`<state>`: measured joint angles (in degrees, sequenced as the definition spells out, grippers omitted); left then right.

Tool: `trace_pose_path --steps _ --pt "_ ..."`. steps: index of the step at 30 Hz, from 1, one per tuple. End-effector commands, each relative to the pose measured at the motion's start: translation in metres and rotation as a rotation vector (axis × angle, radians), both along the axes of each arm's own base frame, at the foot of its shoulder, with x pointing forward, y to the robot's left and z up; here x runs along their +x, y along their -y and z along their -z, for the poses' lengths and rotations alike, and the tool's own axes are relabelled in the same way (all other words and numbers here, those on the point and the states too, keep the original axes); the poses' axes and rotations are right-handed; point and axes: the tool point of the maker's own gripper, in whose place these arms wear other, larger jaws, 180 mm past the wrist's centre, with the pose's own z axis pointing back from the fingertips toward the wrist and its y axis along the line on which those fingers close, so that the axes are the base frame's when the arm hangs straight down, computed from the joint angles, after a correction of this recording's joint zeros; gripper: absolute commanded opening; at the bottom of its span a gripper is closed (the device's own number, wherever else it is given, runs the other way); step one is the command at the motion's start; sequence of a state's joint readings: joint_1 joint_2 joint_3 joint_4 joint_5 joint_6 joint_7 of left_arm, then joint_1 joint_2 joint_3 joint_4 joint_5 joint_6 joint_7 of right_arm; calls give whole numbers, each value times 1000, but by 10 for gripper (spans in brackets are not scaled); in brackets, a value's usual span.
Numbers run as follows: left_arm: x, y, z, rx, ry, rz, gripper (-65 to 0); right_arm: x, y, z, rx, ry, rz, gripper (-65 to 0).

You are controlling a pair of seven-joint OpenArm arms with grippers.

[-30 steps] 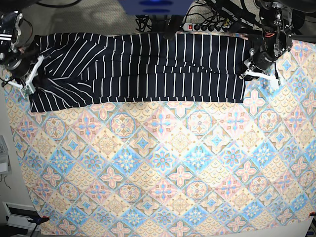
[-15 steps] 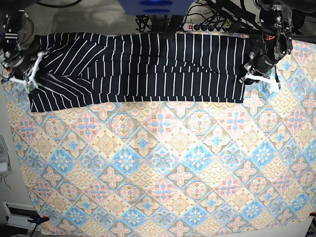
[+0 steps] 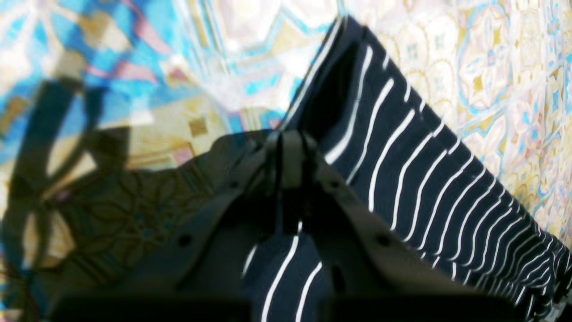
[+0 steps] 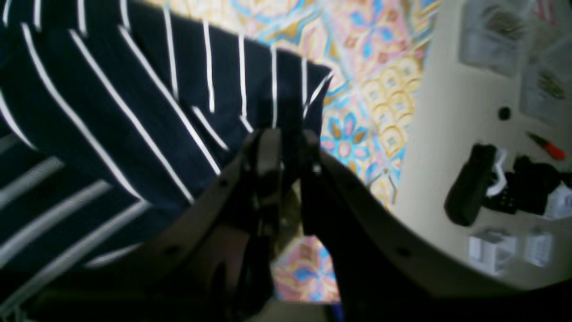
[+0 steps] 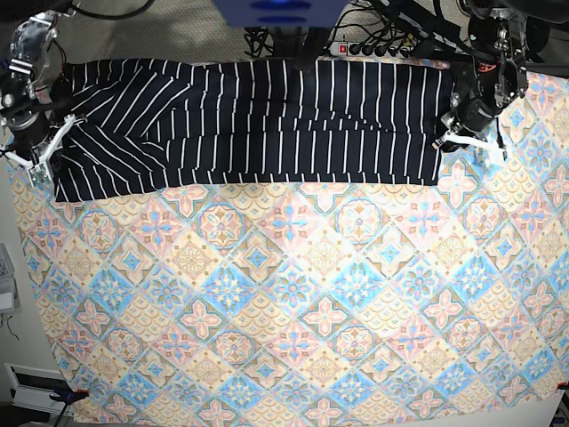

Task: Fold the T-shirt properly
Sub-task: 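Release the right gripper and move it inward over the shirt, then grasp the shirt end with the left gripper and lift it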

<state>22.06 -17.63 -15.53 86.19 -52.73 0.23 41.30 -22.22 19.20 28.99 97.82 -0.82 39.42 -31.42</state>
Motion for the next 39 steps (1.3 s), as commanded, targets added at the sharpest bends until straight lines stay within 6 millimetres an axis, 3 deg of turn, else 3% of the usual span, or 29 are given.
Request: trace_pose_path --steps 1,5,9,15,19,26,28,35,39 --pt "5 -3 -7 6 25 4 -612 7 -16 -12 24 41 -62 -577" --pt "7 7 -5 -24 30 -7 -496 7 -75 -9 97 32 -210 -577" --pt "1 13 -1 -47 -14 21 -457 -2 -101 5 135 -14 -271 -578" --pt "-1 9 -6 -32 -36 58 -451 -6 -119 14 165 -40 -310 -578" --pt "1 -6 -12 -4 -36 58 -451 -7 -131 18 182 -51 -339 -576" --pt "-8 -12 -12 -30 -92 58 -450 -25 -145 49 232 -145 -357 -576" --pt "-10 -16 -13 -32 -98 47 -447 -21 -148 53 240 -152 -361 -577" --pt "-14 -21 -13 -31 -123 49 -297 -19 -156 60 255 -166 -378 -578" --pt "-15 -18 -12 -36 -131 57 -261 -19 -156 60 255 -166 -378 -578"
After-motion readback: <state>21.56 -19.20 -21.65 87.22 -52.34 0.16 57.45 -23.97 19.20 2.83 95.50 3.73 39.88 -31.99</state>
